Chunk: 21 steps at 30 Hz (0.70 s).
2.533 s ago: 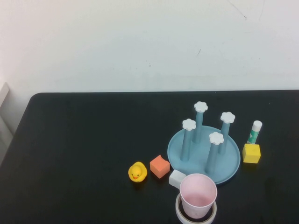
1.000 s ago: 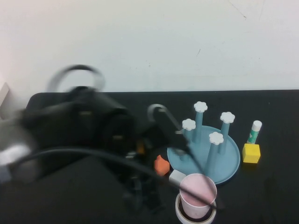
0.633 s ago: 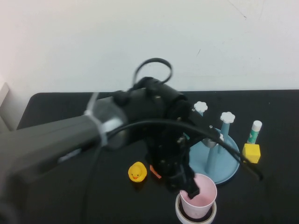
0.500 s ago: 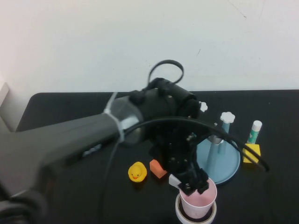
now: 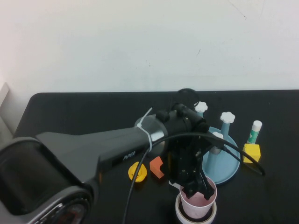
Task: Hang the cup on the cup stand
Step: Pick up the cup from the table
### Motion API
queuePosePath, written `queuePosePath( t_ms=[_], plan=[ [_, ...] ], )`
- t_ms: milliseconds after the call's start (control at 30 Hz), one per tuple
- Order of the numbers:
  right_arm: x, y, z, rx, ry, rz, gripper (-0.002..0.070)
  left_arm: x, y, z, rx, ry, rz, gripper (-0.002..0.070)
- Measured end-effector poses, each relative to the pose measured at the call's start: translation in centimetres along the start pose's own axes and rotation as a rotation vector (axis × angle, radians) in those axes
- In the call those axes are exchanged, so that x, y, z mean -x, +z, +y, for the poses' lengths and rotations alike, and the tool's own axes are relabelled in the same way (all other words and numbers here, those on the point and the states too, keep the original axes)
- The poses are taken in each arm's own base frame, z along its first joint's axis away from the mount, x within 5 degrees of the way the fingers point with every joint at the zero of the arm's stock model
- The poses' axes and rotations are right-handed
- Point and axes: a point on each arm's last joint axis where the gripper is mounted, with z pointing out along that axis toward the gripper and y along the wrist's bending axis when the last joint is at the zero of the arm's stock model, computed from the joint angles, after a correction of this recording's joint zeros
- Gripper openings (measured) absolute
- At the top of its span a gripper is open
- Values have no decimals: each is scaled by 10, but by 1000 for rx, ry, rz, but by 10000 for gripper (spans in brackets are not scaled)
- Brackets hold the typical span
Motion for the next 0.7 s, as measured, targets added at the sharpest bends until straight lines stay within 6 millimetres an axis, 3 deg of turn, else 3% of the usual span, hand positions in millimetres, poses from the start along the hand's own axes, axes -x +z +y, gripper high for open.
queuePosePath(
  t_ms=[133,200,300,500,633,700],
  plan=[
    [0,0,0,1,-8,0,-1,1,8,0,0,-1,-2,243],
    [0,0,0,2,-10,-1,-1,2,8,0,0,-1,-12,127],
    [0,0,0,4,-17,1,-1,2,8,0,0,3,-12,39],
    [0,0,1,7,-20,2,-1,-1,-4,1,8,36,3,8],
    [0,0,1,10,-22,1,-1,-3,-46,-1,8,84,-68,7],
    [0,0,1,11,-20,1,-1,-10,-77,-5,9,114,-127,6]
  ],
)
